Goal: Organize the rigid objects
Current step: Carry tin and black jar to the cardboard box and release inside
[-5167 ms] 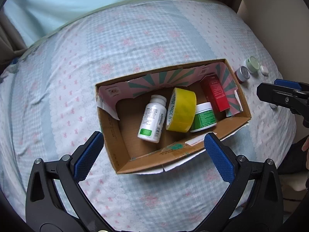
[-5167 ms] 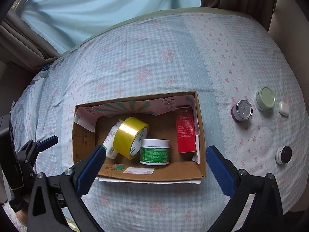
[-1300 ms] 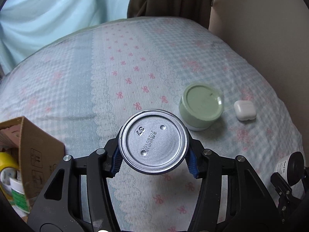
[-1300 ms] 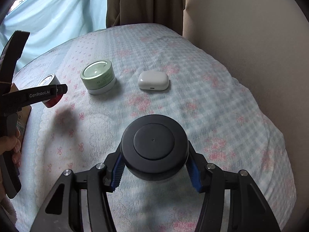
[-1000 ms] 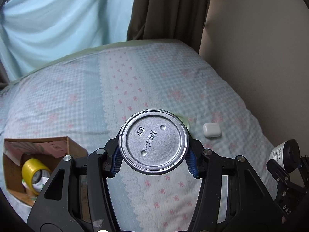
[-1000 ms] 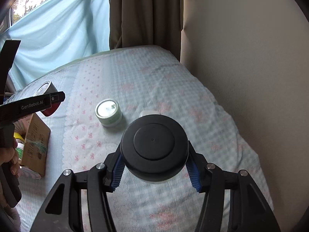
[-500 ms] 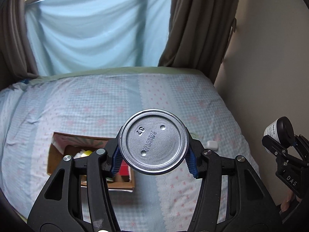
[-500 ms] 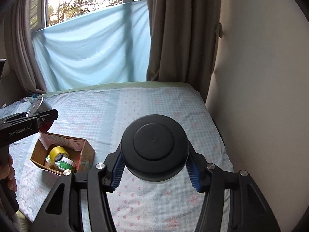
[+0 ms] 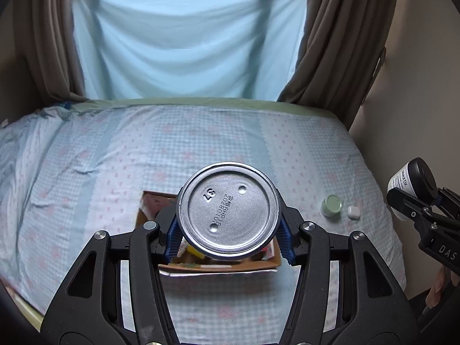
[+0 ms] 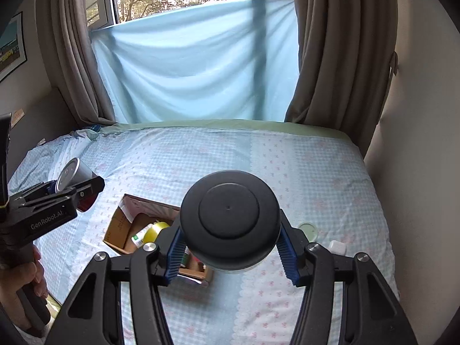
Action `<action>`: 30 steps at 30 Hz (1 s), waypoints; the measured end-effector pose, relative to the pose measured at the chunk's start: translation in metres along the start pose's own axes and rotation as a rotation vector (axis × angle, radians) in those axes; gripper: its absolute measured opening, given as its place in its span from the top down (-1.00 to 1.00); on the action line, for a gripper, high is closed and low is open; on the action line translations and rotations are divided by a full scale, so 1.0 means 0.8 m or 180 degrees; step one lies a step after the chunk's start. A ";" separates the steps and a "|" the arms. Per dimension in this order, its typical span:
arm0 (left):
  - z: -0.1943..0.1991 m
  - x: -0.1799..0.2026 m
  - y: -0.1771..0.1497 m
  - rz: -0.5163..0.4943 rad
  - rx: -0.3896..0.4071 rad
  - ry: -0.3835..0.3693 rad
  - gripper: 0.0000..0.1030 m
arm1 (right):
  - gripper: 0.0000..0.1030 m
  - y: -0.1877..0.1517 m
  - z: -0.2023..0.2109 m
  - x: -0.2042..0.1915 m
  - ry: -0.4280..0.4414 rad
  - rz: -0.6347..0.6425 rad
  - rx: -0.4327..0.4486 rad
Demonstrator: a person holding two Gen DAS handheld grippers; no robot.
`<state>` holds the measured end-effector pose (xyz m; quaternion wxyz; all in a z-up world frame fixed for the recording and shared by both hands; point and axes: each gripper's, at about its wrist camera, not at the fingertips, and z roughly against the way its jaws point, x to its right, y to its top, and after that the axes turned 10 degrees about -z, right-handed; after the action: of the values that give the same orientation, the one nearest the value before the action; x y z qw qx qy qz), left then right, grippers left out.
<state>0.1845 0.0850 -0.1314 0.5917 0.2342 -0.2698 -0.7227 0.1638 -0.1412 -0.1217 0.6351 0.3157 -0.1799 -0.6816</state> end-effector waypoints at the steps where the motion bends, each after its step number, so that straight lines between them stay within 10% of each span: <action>1: -0.002 -0.014 -0.002 -0.0024 -0.0011 -0.0003 0.02 | -0.02 0.000 -0.005 -0.014 0.0004 -0.0014 -0.0010; 18: -0.117 -0.169 -0.041 -0.0158 -0.0521 -0.0177 0.02 | -0.02 -0.004 -0.152 -0.167 -0.0017 -0.0130 -0.0565; 30: -0.266 -0.195 -0.081 -0.0081 -0.1170 -0.0315 0.02 | -0.02 -0.046 -0.295 -0.159 -0.0171 -0.0344 -0.1284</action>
<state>0.3066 0.2241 -0.3301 0.6014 0.0897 -0.1590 -0.7778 0.2909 0.0251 -0.2939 0.6430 0.1730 -0.0395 -0.7450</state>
